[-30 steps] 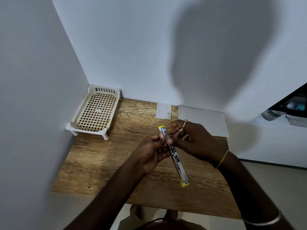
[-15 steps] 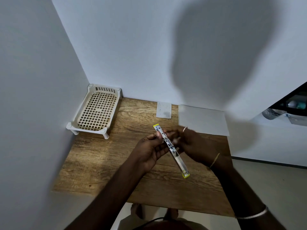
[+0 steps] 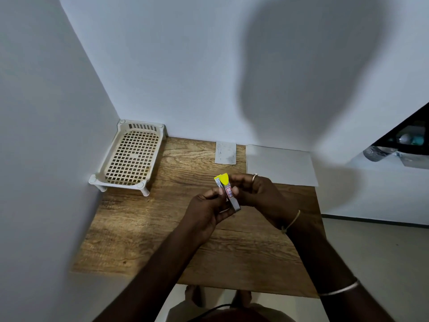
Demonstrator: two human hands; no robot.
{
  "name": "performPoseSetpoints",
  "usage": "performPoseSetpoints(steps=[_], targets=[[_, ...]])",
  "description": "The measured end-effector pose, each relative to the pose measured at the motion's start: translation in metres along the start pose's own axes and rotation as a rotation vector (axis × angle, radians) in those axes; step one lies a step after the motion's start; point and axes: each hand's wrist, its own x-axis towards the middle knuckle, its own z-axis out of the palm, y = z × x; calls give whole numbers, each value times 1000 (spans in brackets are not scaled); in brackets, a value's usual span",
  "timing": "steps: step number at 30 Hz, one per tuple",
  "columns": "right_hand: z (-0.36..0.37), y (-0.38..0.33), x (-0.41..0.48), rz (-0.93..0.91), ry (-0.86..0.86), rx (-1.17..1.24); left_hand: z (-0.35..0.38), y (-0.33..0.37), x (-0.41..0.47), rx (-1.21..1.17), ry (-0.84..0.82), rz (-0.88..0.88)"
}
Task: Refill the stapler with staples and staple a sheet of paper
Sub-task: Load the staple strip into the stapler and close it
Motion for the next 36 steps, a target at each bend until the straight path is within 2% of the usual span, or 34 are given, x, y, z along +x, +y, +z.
performPoseSetpoints(steps=[4, 9, 14, 16, 20, 24, 27, 29, 31, 36], targets=[[4, 5, -6, 19, -87, 50, -3, -5, -3, 162, 39, 77], [12, 18, -10, 72, 55, -120, -1, -19, -13, 196, 35, 88], [11, 30, -13, 7, 83, -327, -2, -28, -16, 243, -47, 100], [6, 37, -14, 18, 79, -297, 0, -31, -14, 267, -74, 100], [2, 58, -18, 41, 92, -268, 6, -40, -2, 347, -27, 19], [-4, 78, -19, 29, 198, -473, 2, -53, 7, 601, 4, -1], [-11, 91, -13, 18, 205, -753, -11, -63, 19, 764, 162, 8], [-15, 99, -7, 68, 157, -982, -18, -64, 23, 828, 238, 21], [-18, 108, -3, 138, 89, -1125, -23, -65, 26, 922, 247, 59], [-24, 121, 5, 185, -4, -1267, -28, -66, 28, 1116, 270, 132]])
